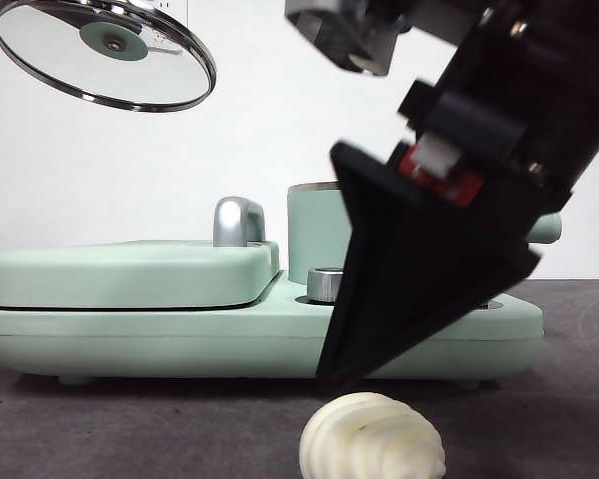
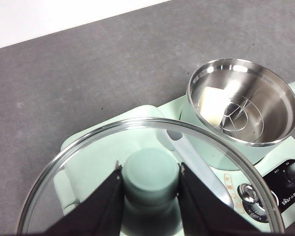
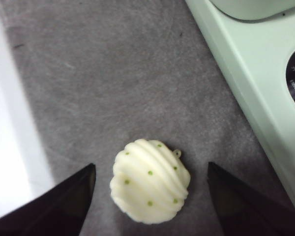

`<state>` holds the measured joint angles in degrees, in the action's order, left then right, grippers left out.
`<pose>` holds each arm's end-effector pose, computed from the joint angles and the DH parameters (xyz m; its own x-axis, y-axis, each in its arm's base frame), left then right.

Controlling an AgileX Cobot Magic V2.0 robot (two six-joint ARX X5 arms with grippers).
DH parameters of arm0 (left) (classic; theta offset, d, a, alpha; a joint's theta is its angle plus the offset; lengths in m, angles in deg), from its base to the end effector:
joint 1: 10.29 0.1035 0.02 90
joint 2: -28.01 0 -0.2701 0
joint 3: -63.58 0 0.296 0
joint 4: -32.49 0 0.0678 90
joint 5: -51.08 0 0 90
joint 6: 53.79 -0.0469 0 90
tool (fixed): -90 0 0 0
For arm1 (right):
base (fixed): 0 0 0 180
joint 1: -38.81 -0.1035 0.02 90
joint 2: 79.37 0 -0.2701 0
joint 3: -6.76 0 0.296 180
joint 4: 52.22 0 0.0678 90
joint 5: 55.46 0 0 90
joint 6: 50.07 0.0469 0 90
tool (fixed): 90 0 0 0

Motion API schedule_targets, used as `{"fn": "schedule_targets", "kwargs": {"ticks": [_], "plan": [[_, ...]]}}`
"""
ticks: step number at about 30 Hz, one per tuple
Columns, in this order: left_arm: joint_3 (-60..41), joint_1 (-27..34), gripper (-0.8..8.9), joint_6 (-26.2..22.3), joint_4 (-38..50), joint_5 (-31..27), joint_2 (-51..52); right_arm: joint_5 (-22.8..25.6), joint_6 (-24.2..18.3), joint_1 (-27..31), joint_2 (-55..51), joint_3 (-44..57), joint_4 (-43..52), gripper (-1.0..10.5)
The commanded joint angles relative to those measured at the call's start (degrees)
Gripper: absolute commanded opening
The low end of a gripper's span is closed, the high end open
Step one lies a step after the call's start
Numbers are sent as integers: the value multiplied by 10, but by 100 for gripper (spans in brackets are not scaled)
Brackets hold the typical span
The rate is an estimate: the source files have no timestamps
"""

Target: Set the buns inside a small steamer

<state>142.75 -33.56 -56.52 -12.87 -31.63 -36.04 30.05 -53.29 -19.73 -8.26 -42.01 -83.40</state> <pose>0.2607 -0.1186 0.3660 0.7371 -0.4551 -0.4996 0.5141 0.8575 -0.0227 0.1401 0.2360 0.1544 0.2426 0.5464 -0.8016 -0.8969 0.4413 0.0295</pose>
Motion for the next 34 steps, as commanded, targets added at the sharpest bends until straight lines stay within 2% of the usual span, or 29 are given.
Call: {"fn": "schedule_targets", "kwargs": {"ticks": [1, 13, 15, 17, 19, 23, 26, 28, 34], "plan": [[9, -3, 13, 4, 15, 0, 2, 0, -5, -7, 23, -4, 9, 360], [9, -3, 13, 2, 16, 0, 2, -3, 11, -10, 80, -4, 13, 355], [9, -3, 13, 2, 16, 0, 2, -3, 18, -10, 87, -4, 14, 289], [9, -3, 12, 2, 16, 0, 2, -3, 31, -11, 86, -4, 15, 175], [9, -3, 13, 2, 15, 0, 2, -1, 55, -13, 72, -6, 11, 163], [9, -3, 13, 2, 15, 0, 2, 9, 88, -8, 3, -37, -81, 164], [9, -3, 13, 2, 16, 0, 2, 50, 119, 7, -58, -94, -186, 164], [9, -3, 12, 2, 16, 0, 2, 62, 132, 26, -84, -143, -231, 164], [9, -3, 12, 2, 15, 0, 2, 29, 113, 99, -74, -261, -298, 164]]}}
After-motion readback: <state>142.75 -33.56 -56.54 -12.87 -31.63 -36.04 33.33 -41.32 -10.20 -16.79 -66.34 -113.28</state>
